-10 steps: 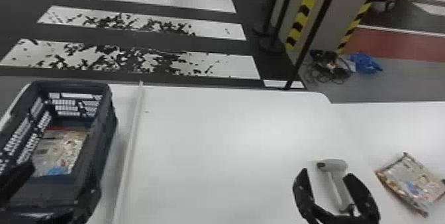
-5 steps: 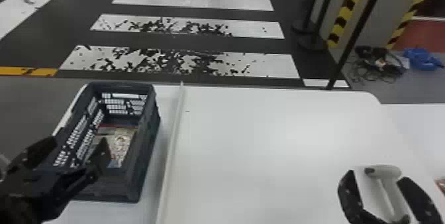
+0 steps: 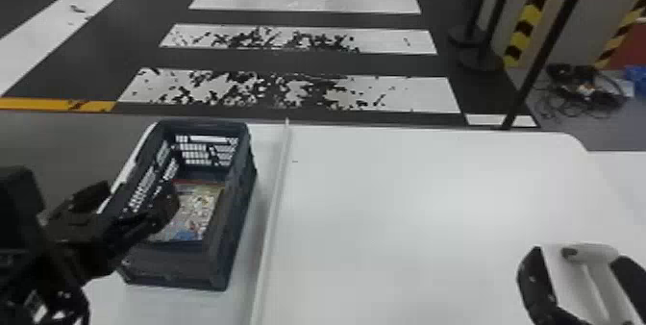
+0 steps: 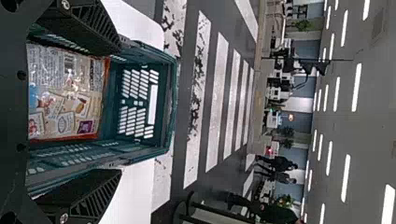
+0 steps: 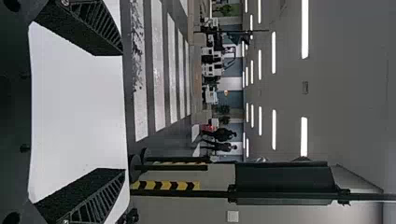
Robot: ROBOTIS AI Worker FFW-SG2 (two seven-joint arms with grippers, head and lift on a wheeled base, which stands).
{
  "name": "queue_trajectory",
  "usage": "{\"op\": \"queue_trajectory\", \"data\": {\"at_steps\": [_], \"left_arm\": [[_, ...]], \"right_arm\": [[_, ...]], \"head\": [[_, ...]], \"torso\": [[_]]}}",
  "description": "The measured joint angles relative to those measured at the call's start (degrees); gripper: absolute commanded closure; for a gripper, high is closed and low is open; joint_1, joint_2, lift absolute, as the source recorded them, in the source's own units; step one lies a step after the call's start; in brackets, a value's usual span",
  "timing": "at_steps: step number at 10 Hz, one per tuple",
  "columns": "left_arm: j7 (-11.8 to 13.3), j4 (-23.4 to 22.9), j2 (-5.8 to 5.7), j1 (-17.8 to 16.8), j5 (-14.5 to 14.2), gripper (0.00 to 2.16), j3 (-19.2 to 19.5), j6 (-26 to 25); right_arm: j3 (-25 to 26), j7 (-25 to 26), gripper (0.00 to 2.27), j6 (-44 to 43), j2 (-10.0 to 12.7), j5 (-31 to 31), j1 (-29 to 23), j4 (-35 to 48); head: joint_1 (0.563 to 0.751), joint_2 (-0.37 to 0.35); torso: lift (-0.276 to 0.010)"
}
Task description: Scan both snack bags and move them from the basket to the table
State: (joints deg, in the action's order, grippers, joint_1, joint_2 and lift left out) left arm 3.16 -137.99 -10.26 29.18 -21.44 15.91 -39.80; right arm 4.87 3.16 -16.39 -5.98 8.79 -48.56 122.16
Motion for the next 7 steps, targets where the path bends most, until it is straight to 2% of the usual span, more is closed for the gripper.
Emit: {"op": "queue_trajectory", "data": {"at_steps": [2,7], "left_arm": [[0.1,3.4,-0.01,-4.8,0.0,0.08,0.1,-4.1],[0.2,11.7,-0.02,-17.7,0.2,0.08,-0.6,-19.8]], "right_arm": [[0.0,0.0,0.03,0.0,-0.9,0.0,-0.4,0.3],[0.4,0.1,0.03,0.1,-2.2,0.4,-0.9,0.6]], "head": [[0.695,0.036],[0.695,0.036]], "torso": [[-0.098],[-0.098]]}}
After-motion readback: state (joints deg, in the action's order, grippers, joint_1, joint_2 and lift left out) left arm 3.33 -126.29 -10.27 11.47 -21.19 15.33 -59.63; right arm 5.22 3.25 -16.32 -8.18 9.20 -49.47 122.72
